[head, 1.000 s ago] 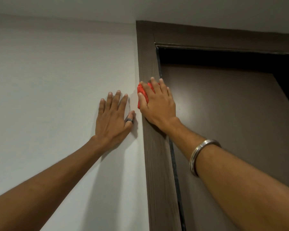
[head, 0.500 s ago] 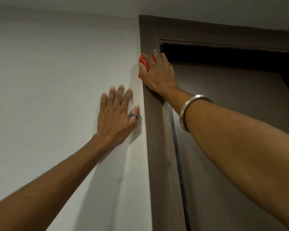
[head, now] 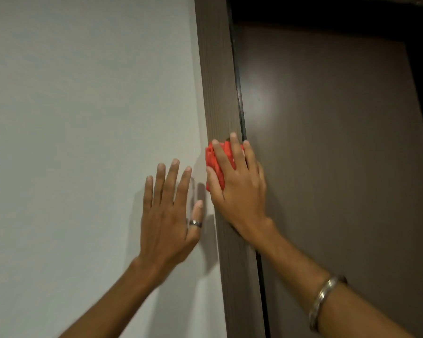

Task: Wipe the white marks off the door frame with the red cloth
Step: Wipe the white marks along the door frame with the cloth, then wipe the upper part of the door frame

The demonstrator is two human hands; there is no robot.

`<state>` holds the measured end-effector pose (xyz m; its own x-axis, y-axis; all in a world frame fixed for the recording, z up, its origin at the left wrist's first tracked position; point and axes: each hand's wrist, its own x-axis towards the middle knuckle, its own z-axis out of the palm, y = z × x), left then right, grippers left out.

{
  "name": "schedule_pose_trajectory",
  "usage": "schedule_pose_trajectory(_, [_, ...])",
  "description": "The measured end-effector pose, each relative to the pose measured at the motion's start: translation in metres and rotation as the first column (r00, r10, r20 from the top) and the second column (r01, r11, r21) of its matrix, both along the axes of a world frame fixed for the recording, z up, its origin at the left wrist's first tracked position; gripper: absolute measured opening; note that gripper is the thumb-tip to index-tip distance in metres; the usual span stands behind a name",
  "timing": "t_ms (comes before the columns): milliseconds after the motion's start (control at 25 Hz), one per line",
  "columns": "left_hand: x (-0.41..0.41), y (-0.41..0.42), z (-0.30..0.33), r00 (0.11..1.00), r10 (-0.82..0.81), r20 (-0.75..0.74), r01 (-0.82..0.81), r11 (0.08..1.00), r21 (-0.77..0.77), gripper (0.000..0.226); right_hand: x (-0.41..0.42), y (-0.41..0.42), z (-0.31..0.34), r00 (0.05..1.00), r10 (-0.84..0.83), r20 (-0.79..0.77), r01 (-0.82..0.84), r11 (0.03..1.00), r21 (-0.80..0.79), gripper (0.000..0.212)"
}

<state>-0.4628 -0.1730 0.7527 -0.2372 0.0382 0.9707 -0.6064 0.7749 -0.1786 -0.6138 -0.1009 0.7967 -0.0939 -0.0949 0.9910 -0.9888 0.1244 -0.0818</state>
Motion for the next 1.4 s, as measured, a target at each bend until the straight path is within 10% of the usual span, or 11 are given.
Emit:
schedule_pose_trajectory(280, [0.024,0.062,-0.164,0.98,-0.194,0.036,0.168,0.918,0.36,0.058,0.016,0.026,-0.202,0.991,-0.013,0.132,-0.01,0.985,0.174,0.064])
schedule_pose_trajectory(400, [0.042,0.105,-0.24,0.933,-0.341,-0.117,0.317,0.619,0.718,0.055,0.039,0.056,-0.265,0.867,0.191,0.459,-0.282,0.95,0.137,0.062])
schedule_pose_trajectory(480, [0.058,0.131,-0.289,0.884,-0.342,-0.32,0.415,0.256,0.873,0.054,0.064,0.08,-0.315,0.492,0.396,0.775,-0.437,0.883,-0.174,0.058])
schedule_pose_trajectory(600, [0.084,0.153,-0.341,0.832,-0.023,-0.554,0.486,-0.448,0.75,0.051,0.12,0.112,-0.384,-0.546,0.546,0.635,-0.267,0.605,-0.75,0.045])
schedule_pose_trajectory(720, [0.126,0.154,-0.391,0.759,0.395,-0.518,0.594,-0.746,0.302,0.072,0.19,0.141,-0.451,-0.879,0.288,0.38,-0.141,0.604,-0.785,0.043])
schedule_pose_trajectory(920, [0.226,0.162,-0.492,0.829,0.448,-0.334,0.531,-0.819,0.217,0.049,0.262,0.162,-0.536,-0.807,-0.036,0.59,-0.435,0.713,-0.551,0.045])
schedule_pose_trajectory(1200, [0.356,0.172,-0.622,0.869,0.464,-0.172,0.494,-0.805,0.329,0.043,0.34,0.14,-0.669,-0.212,-0.762,0.612,-0.96,0.281,0.017,0.036])
schedule_pose_trajectory(1400, [0.401,0.126,-0.694,0.819,0.569,-0.075,0.51,-0.662,0.55,0.037,0.412,0.081,-0.745,-0.182,-0.795,0.578,-0.967,0.251,0.041,0.031])
